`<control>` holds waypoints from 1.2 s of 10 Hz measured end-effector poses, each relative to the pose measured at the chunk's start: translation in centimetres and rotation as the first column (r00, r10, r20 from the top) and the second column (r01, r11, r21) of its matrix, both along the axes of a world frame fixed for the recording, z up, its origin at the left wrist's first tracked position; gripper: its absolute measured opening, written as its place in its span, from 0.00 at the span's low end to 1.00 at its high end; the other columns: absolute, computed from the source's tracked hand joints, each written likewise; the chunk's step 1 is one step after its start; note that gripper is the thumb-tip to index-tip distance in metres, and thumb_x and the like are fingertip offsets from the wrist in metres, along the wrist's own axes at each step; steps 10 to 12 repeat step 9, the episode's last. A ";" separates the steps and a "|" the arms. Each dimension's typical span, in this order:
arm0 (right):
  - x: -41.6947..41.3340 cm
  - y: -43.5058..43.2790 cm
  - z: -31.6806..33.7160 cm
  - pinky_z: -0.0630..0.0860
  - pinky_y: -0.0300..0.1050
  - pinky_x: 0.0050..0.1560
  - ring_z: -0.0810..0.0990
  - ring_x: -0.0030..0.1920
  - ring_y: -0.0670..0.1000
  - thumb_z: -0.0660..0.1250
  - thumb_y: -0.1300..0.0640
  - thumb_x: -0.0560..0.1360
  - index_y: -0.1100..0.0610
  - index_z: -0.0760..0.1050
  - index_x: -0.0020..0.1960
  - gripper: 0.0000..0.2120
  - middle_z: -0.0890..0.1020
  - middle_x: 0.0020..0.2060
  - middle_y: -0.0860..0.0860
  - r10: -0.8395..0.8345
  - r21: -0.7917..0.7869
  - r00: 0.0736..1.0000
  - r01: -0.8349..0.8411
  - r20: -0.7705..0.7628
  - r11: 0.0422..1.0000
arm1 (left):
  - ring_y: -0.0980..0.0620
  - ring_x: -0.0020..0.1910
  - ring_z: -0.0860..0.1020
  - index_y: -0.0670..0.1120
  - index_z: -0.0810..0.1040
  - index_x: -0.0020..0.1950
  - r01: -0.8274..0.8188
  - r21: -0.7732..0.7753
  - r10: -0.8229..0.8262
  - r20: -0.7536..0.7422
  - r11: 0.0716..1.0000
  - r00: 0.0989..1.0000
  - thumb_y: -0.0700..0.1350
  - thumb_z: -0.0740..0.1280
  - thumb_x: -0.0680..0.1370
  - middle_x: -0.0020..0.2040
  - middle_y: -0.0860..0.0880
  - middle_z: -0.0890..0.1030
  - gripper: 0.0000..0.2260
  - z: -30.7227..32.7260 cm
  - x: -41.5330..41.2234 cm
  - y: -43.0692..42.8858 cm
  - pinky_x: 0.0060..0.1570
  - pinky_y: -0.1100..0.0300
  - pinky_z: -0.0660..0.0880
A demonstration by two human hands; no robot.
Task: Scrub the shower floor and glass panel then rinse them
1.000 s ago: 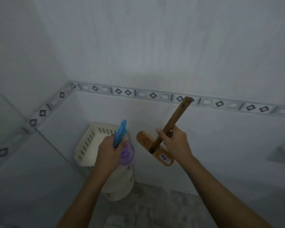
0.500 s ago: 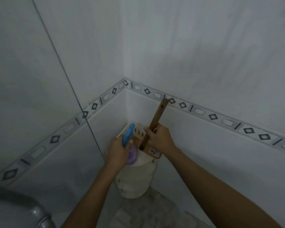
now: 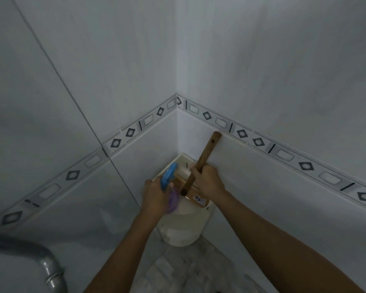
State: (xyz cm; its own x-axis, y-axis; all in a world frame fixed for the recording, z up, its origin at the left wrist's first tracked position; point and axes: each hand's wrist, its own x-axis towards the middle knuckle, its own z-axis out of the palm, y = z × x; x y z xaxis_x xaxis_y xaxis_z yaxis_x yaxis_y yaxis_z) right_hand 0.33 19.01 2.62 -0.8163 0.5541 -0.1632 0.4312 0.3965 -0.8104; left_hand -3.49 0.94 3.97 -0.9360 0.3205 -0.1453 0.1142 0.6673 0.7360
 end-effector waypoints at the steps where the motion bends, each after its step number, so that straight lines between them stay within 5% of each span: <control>1: 0.0 -0.4 -0.2 0.68 0.39 0.29 0.78 0.32 0.48 0.64 0.44 0.82 0.56 0.73 0.39 0.19 0.77 0.30 0.49 -0.001 -0.006 1.000 0.001 -0.016 1.000 | 0.50 0.46 0.72 0.41 0.76 0.68 -0.011 -0.020 0.012 0.008 1.000 1.000 0.46 0.66 0.82 0.53 0.43 0.69 0.16 -0.1 0.1 0.2 0.49 0.61 0.68; 4: 0.0 -1.0 -0.8 0.68 0.43 0.31 0.77 0.31 0.50 0.64 0.45 0.82 0.55 0.73 0.39 0.18 0.76 0.30 0.49 -0.029 -0.013 0.997 0.028 -0.077 1.000 | 0.49 0.47 0.72 0.39 0.77 0.65 -0.039 -0.017 0.039 -0.038 0.999 0.999 0.46 0.67 0.82 0.52 0.44 0.71 0.15 -0.7 0.0 -0.5 0.50 0.61 0.68; 7: 0.4 -2.0 -0.7 0.78 0.48 0.41 0.84 0.45 0.58 0.60 0.44 0.83 0.55 0.75 0.54 0.15 0.82 0.39 0.52 -0.030 -0.086 0.999 0.028 -0.022 0.996 | 0.45 0.53 0.76 0.40 0.76 0.65 0.002 0.012 -0.001 -0.026 1.000 1.000 0.46 0.67 0.81 0.54 0.42 0.75 0.15 -0.4 0.1 -0.9 0.51 0.57 0.72; 9: 2.2 -2.0 1.0 0.70 0.42 0.44 0.78 0.46 0.49 0.58 0.47 0.85 0.57 0.75 0.60 0.15 0.80 0.45 0.48 -0.053 -0.025 0.999 0.053 0.005 0.998 | 0.42 0.64 0.73 0.46 0.67 0.75 0.048 0.012 -0.045 -0.203 0.999 0.978 0.54 0.71 0.77 0.64 0.42 0.74 0.29 1.4 0.9 -1.1 0.61 0.45 0.75; 12: 2.2 -2.0 1.0 0.70 0.42 0.44 0.78 0.46 0.49 0.58 0.47 0.85 0.57 0.75 0.60 0.15 0.80 0.45 0.48 -0.053 -0.025 0.999 0.053 0.005 0.998 | 0.42 0.64 0.73 0.46 0.67 0.75 0.048 0.012 -0.045 -0.203 0.999 0.978 0.54 0.71 0.77 0.64 0.42 0.74 0.29 1.4 0.9 -1.1 0.61 0.45 0.75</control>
